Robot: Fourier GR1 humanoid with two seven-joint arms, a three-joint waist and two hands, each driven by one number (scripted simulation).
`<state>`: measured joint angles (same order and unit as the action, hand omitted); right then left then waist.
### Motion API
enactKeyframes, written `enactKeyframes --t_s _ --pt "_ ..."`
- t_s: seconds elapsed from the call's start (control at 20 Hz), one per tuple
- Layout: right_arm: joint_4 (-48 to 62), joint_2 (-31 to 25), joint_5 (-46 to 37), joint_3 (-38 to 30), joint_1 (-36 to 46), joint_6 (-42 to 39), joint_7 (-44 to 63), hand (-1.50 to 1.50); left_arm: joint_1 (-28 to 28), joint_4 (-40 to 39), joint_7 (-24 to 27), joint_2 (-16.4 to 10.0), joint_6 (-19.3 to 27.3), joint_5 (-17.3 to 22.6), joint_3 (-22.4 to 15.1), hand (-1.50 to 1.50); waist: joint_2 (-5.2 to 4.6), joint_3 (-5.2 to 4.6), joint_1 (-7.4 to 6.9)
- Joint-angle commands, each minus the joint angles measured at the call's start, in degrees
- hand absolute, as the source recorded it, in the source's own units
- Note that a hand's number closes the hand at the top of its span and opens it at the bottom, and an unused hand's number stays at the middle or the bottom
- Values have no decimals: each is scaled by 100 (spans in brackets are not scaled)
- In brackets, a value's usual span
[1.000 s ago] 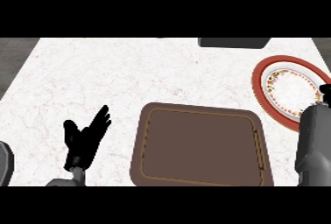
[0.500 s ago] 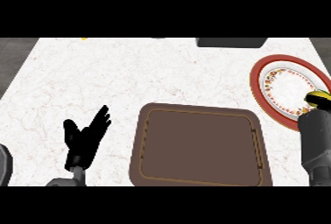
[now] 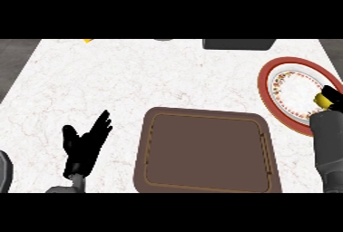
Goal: Pick the lemon from the tray and place it in the plate
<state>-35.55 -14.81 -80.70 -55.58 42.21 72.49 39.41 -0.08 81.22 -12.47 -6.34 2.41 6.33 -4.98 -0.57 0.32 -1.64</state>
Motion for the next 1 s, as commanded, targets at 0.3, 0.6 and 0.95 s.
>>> enactKeyframes --t_s 0.3,0.6,0.95 --pt "-2025 1256 2370 1861 -1028 691 -648 -150 -131 -67 -134 141 330 -121 94 0 110 -24 283" --pt "-3030 1467 3233 3663 -2390 893 -545 -150 154 169 -76 56 38 19 86 0 84 -30 176" --pt "-3520 1478 2379 4538 -3193 847 713 -150 200 130 6 205 121 -182 -38 0 76 -43 171"
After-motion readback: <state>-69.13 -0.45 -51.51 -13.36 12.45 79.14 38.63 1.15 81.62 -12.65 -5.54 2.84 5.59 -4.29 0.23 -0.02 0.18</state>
